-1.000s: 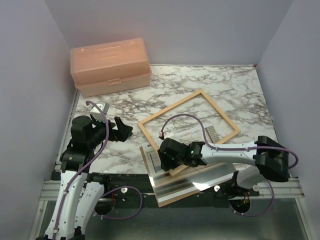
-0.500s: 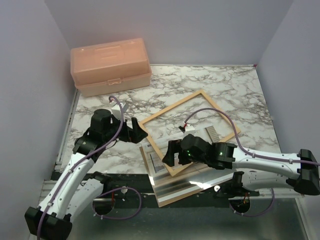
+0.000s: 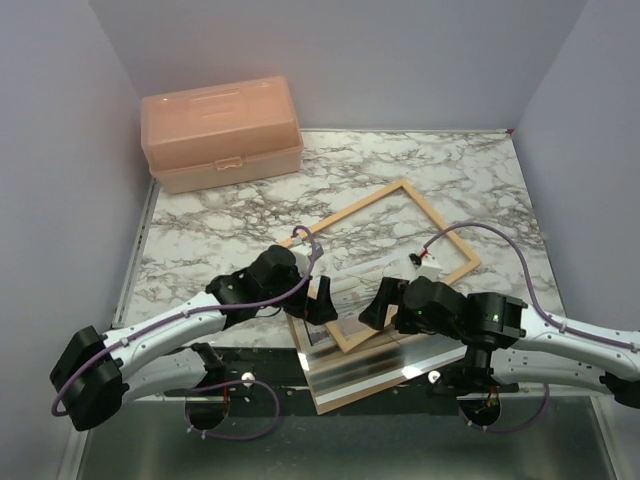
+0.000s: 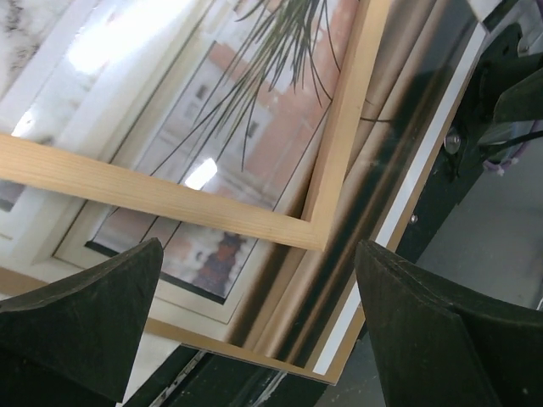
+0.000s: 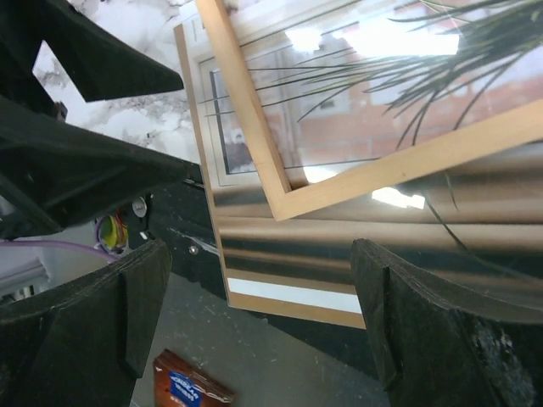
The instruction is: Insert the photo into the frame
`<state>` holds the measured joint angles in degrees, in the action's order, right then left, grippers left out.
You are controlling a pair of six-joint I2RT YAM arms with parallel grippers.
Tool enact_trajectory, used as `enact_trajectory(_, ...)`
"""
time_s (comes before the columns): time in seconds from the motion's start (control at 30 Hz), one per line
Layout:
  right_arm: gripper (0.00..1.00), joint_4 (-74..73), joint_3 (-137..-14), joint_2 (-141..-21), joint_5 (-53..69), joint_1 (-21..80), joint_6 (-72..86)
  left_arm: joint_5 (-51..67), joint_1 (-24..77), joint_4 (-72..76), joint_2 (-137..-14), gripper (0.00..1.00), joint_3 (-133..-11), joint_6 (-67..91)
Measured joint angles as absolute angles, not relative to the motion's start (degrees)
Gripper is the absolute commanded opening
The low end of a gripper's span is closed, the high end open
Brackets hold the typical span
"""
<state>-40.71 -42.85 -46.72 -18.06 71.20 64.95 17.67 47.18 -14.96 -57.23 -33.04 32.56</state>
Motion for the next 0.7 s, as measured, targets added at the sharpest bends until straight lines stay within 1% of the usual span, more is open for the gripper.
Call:
enact_trajectory(0.17,0.94,-45.67,-42.74,-43.0,-19.57,71.2,69.84,13.45,55.42,-12.53,-62.46,0.95,-35.22,32.49)
enact_trajectory(0.3,0.93,-49.15,-42.81,-40.8,-21.21,71.2,72.88,10.59,60.2,-11.44,-67.24,0.94,-37.32,31.77)
enact_trajectory(0.5,0.93,-52.73,-43.31,-39.4,-23.16,71.2,75.68,5.89,66.28,-11.77,-76.38,0.89,-44.82,29.26)
enact_trajectory(0.57,0.93,-53.69,-43.86,-39.46,-23.55,71.2,76.51,4.54,68.01,-11.64,-79.26,0.86,-46.78,28.8)
enact_trajectory(0.7,0.93,-57.28,-44.18,-39.38,-24.73,71.18,76.93,1.98,70.02,-11.64,-83.81,0.82,-48.21,28.71)
